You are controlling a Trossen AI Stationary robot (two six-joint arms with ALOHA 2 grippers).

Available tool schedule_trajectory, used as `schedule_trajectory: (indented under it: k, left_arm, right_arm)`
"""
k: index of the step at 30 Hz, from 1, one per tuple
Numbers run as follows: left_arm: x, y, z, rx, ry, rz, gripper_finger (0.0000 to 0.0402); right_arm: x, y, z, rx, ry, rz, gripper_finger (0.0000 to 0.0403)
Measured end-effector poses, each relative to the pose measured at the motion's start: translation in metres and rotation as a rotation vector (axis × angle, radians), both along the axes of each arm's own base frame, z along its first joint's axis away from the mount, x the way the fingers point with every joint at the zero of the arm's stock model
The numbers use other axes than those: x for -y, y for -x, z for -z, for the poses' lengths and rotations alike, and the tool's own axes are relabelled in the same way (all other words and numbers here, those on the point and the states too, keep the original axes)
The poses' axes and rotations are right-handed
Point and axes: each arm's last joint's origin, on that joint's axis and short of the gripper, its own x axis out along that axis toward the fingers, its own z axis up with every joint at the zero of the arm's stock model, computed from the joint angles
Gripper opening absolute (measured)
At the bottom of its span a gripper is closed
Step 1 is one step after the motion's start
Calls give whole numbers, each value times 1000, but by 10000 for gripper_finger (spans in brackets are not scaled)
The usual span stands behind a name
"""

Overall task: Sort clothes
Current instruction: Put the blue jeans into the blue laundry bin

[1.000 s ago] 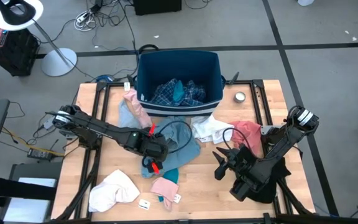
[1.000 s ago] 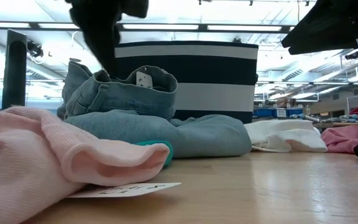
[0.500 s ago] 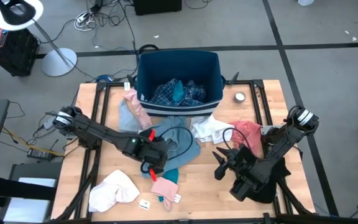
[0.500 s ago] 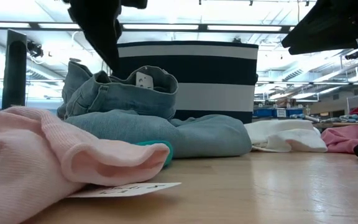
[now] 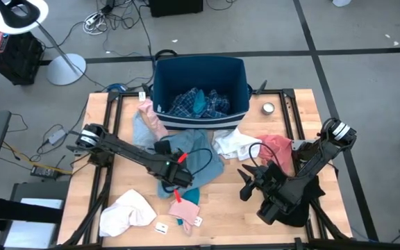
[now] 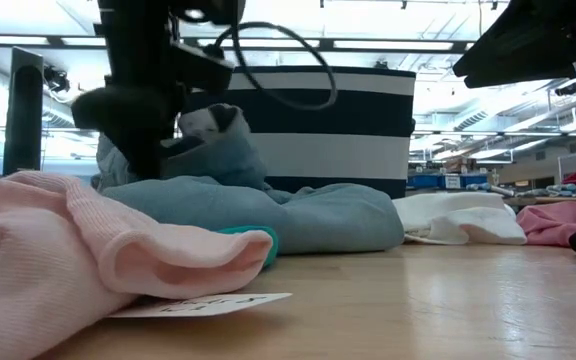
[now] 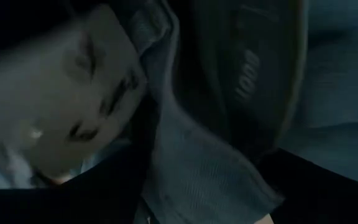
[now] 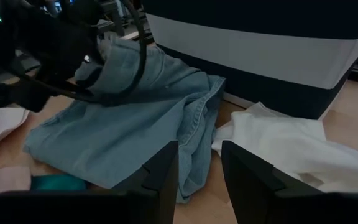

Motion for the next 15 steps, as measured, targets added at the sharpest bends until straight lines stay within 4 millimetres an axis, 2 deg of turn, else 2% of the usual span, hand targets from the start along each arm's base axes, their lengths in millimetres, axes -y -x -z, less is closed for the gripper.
schedule_trajectory:
  k: [10, 13, 15]
  left_arm:
    - [-22, -8, 10, 11, -67, -58, 272]
    - [-33, -8, 15, 11, -82, -89, 229]
    - [-39, -9, 19, 18, -70, -109, 174]
  right_arm:
    - [0, 0, 0, 4, -3, 0, 123]
    - [0, 0, 0, 7, -5, 0, 123]
    - [0, 0, 0, 8, -4, 0, 123]
